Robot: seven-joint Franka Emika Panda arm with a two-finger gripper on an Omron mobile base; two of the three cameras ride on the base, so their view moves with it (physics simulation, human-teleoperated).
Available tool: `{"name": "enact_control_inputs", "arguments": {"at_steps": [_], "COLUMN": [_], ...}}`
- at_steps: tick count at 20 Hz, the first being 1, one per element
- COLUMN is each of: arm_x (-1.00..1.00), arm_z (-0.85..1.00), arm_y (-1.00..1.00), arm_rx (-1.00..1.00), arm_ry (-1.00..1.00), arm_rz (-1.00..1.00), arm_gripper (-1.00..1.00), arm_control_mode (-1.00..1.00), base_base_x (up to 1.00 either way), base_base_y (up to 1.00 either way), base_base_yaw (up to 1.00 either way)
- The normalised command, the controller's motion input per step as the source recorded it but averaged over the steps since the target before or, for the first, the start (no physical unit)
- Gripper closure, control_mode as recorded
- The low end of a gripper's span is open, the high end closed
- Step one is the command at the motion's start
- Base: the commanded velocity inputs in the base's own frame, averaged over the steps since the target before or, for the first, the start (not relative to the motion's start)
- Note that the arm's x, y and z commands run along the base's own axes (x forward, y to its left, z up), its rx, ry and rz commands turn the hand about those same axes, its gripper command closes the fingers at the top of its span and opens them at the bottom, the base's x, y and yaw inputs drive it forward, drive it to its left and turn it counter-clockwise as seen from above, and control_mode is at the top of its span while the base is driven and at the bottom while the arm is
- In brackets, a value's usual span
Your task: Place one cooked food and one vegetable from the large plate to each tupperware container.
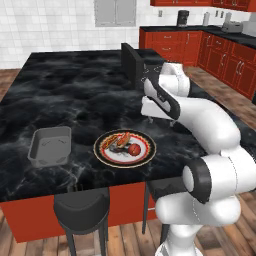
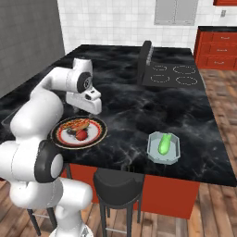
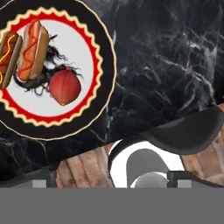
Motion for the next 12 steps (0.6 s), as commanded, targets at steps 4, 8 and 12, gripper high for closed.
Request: {"name": "enact_control_inputs", "arguments": {"at_steps": [4, 8, 12], "arm_x": [0.59, 0.78, 0.89], "arm_z": [-0.07, -0.08, -0.05], "arm_y": [0.38, 0.06, -0.03], "arm_rx": [-0.01, -0.02, 0.00], "arm_ry": [-0.01, 0.06, 0.11], "arm_rz": [-0.17, -0.03, 0.00], "arm_gripper": [-1.00, -1.00, -1.00], "arm_control_mode": [-1.00, -1.00, -1.00], "base_base_x": [0.00, 0.00, 0.00], "base_base_y": [0.00, 0.00, 0.00], "base_base_yaw": [0.00, 0.00, 0.00]}}
